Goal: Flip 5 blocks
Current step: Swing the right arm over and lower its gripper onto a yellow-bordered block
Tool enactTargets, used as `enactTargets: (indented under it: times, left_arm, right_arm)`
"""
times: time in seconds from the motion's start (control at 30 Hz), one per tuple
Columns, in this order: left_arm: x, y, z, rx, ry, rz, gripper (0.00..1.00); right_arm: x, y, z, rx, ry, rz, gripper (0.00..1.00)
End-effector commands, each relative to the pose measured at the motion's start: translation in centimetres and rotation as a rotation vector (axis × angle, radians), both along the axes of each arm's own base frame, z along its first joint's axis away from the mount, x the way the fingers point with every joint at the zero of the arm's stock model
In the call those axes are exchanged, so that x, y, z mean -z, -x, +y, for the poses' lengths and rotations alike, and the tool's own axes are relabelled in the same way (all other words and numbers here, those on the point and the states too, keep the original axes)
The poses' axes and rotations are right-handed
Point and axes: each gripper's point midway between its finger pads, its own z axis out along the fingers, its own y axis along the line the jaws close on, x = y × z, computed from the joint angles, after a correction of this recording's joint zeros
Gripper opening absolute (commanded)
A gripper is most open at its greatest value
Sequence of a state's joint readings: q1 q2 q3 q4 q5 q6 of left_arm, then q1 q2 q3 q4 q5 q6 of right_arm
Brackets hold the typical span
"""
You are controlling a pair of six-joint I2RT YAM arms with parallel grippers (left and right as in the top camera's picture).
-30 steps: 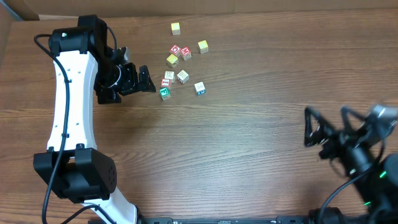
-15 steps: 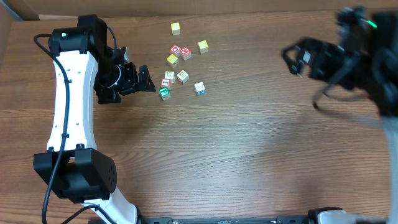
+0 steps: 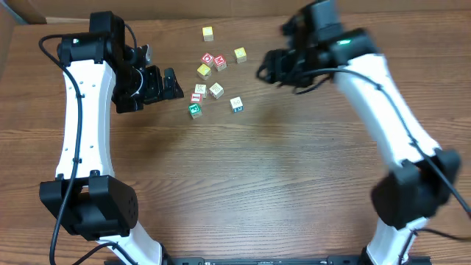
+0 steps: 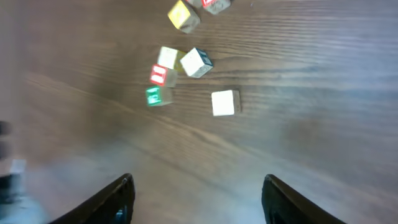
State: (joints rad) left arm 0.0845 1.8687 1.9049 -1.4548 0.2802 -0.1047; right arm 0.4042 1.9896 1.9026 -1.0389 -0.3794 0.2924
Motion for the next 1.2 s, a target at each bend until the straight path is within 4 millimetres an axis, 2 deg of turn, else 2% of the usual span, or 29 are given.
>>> enactTargets:
  times: [0.0,0.13,0.27,0.53,0.83,1.07,1.17]
  left_arm:
    - [-0.2,-0.5,-0.2,-0.004,0.001,-0.012,1.0]
    - [-0.2,-0.5,-0.2,-0.004,0.001,-0.012,1.0]
    - [-0.2,-0.5,-0.2,-0.004,0.001,-0.012,1.0]
    - [-0.2,-0.5,-0.2,-0.004,0.001,-0.012,1.0]
    - [-0.2,-0.5,-0.2,-0.004,0.001,-0.012,1.0]
    - [-0.2,-0.5,-0.2,-0.004,0.001,-0.012,1.0]
    - [-0.2,-0.5,-0.2,-0.004,0.001,-0.012,1.0]
  right_arm:
    - [2.3,-1.3,1.0,0.02,0.148,-0.078,0.71]
    - [5.4,-2.1,3.4,-0.001,0.212,-0.116,0.73]
    - [7.1,-3.2,4.7,0.002,0.24,-0.161,0.76]
    - [10.3,-4.9,5.5,0.01,0.246,-0.179,0.8]
    - [14.3,-6.4,5.2,0.036,0.292,-0.181,0.86]
    - [16.2,-7.3,5.5,0.041,0.286,-0.193,0.86]
    - [17.1,-7.0,5.8,0.032,0.293,-0.182,0.83]
